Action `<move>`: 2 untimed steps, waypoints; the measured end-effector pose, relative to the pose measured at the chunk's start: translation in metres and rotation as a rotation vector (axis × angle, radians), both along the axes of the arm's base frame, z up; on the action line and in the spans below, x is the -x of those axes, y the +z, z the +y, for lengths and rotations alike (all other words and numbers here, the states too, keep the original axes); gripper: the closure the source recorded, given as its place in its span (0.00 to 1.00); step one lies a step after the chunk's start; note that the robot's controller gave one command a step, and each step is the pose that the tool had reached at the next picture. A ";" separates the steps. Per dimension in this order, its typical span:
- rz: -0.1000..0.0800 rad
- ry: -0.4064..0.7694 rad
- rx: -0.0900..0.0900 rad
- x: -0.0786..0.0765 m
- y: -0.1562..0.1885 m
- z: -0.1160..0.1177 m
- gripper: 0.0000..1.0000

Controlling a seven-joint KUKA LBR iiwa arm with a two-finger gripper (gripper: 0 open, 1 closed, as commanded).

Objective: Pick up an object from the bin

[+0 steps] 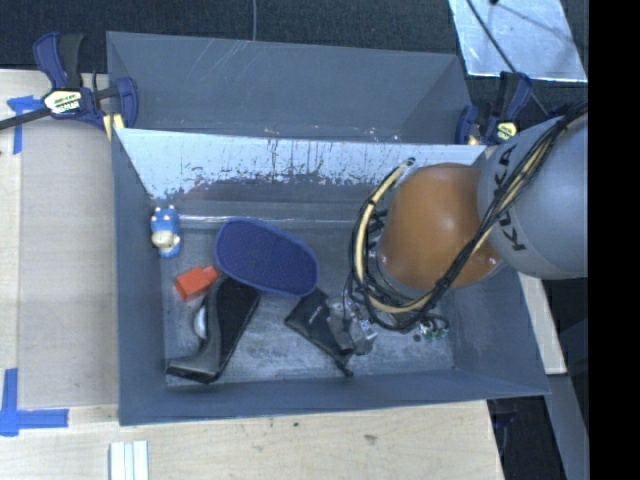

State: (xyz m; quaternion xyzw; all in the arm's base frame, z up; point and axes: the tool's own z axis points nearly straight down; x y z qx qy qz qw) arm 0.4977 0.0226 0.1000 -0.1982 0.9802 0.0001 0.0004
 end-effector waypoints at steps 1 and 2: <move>0.000 -0.001 0.000 0.000 0.000 0.000 0.00; 0.000 -0.001 0.000 0.000 0.000 0.000 1.00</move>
Offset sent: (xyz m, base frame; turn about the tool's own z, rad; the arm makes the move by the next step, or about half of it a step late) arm 0.0000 0.0000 0.0000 0.0000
